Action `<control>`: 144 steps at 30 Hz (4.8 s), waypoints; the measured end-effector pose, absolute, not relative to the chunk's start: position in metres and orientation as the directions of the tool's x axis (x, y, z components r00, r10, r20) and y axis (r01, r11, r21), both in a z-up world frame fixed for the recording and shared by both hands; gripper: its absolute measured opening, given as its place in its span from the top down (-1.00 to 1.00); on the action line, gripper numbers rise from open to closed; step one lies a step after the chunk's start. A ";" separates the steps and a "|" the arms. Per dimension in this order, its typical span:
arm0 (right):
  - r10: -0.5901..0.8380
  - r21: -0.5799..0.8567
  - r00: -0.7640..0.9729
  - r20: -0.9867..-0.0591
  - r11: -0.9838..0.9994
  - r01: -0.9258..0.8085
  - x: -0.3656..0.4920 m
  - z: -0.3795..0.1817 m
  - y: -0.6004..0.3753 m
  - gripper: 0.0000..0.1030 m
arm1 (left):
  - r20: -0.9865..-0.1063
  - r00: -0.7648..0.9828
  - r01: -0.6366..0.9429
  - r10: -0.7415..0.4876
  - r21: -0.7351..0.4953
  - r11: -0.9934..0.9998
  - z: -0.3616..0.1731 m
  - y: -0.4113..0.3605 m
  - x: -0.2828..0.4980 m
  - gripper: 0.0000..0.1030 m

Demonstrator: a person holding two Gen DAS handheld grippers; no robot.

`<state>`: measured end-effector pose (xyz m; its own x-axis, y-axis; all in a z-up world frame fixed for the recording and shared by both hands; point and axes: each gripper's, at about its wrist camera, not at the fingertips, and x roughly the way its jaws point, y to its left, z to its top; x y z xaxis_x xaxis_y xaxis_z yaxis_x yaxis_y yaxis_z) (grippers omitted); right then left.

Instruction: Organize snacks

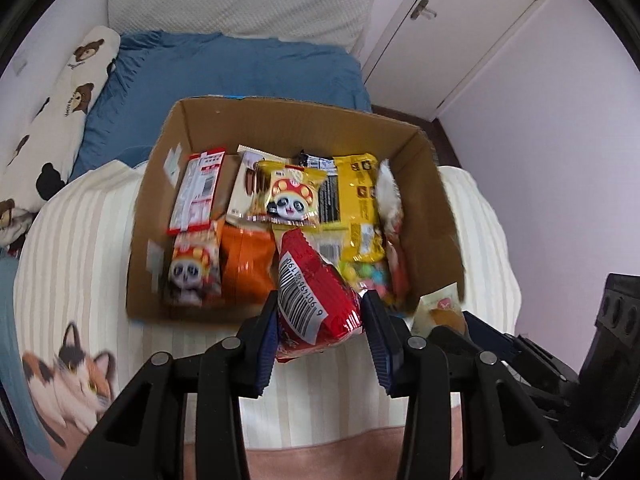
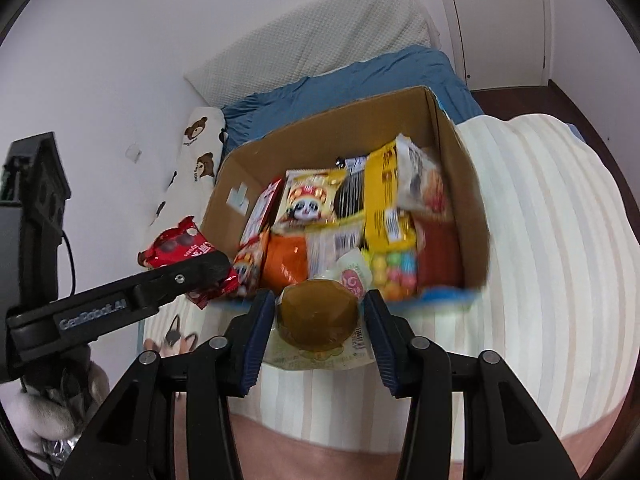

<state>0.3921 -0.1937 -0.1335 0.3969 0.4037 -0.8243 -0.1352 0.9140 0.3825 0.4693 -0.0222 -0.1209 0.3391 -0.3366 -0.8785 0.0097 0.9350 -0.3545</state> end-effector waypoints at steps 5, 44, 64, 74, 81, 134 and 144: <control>0.380 0.364 0.338 -0.861 0.925 -0.114 0.438 -0.156 -0.185 0.18 | -0.919 0.204 -0.021 -0.336 -0.347 0.937 -0.170 -0.020 0.521 0.27; 0.157 0.155 0.260 -0.953 0.988 -0.029 0.454 -0.174 -0.180 -0.91 | -0.958 0.225 -0.067 -0.175 -0.194 0.979 -0.156 0.003 0.505 -0.91; 0.169 0.133 0.557 -0.813 0.986 -0.104 0.277 -0.053 -0.199 -0.96 | -0.827 0.561 -0.079 -0.034 -0.094 0.992 -0.055 0.006 0.317 -0.91; 0.154 0.118 0.651 -0.743 0.988 -0.100 0.185 -0.005 -0.218 -0.97 | -0.740 0.673 -0.086 0.017 -0.055 0.995 -0.009 -0.002 0.237 -1.00; 0.147 0.095 0.693 -0.706 0.989 -0.113 0.139 0.026 -0.225 -0.97 | -0.702 0.711 -0.095 0.032 -0.051 0.994 0.014 -0.006 0.198 -1.00; -0.027 -0.033 0.677 -0.736 0.999 0.004 0.252 -0.028 -0.219 -0.98 | -0.751 0.649 -0.174 0.122 0.010 0.985 -0.047 -0.007 0.314 -1.00; -0.023 -0.027 0.675 -0.738 1.000 0.005 0.250 -0.027 -0.220 -0.98 | -0.748 0.652 -0.172 0.121 0.009 0.985 -0.045 -0.010 0.313 -1.00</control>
